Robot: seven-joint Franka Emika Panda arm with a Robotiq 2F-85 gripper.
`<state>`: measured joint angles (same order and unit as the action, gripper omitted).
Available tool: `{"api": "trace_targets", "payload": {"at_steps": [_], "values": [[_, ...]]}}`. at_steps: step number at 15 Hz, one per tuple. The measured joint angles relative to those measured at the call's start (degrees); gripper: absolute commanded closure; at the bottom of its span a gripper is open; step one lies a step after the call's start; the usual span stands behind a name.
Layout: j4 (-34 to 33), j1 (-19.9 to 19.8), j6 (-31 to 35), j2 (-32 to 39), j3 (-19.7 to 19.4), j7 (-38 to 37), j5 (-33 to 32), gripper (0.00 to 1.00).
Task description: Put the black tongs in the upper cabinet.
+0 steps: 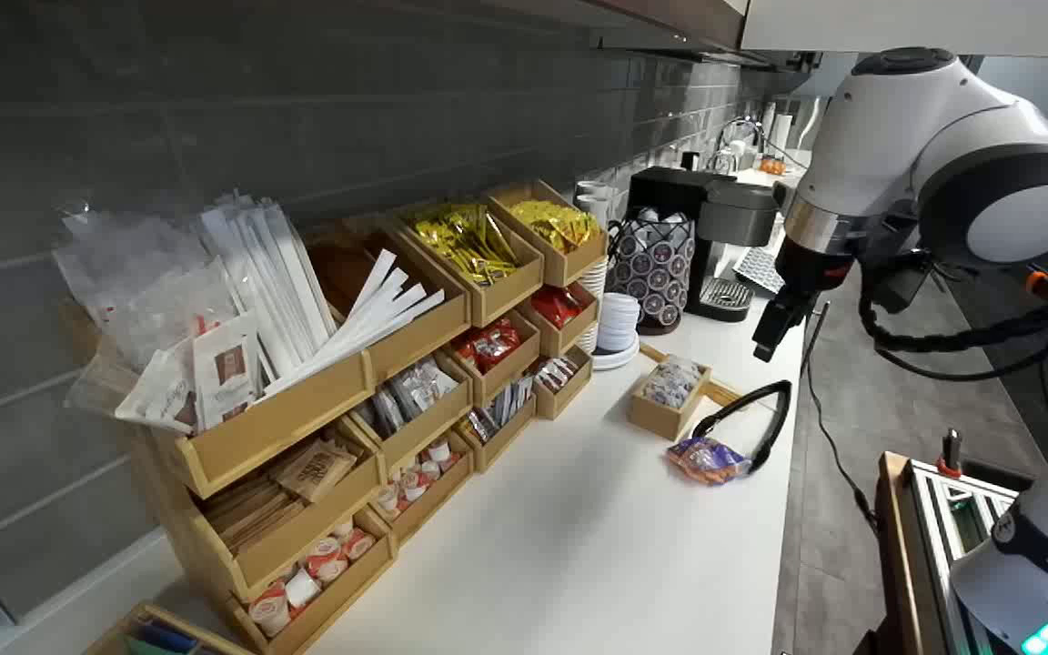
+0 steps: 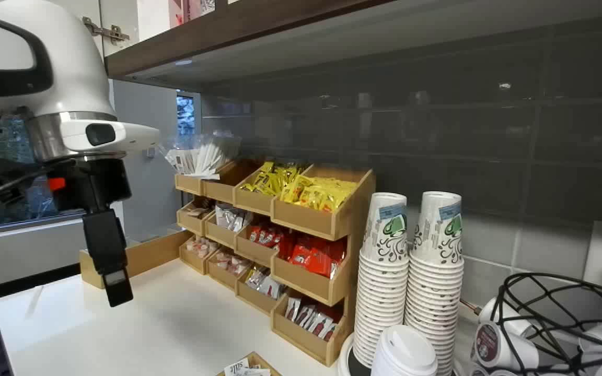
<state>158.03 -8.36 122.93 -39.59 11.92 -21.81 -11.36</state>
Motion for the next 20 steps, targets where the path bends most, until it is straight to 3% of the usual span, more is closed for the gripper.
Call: {"api": "trace_targets", "payload": {"at_steps": [16,20], "values": [[0.2,0.0,0.0,0.2,-0.2,-0.2,0.0,0.0],[0.1,-3.5,0.0,1.8,-0.2,-7.3,-1.5,0.0]]}}
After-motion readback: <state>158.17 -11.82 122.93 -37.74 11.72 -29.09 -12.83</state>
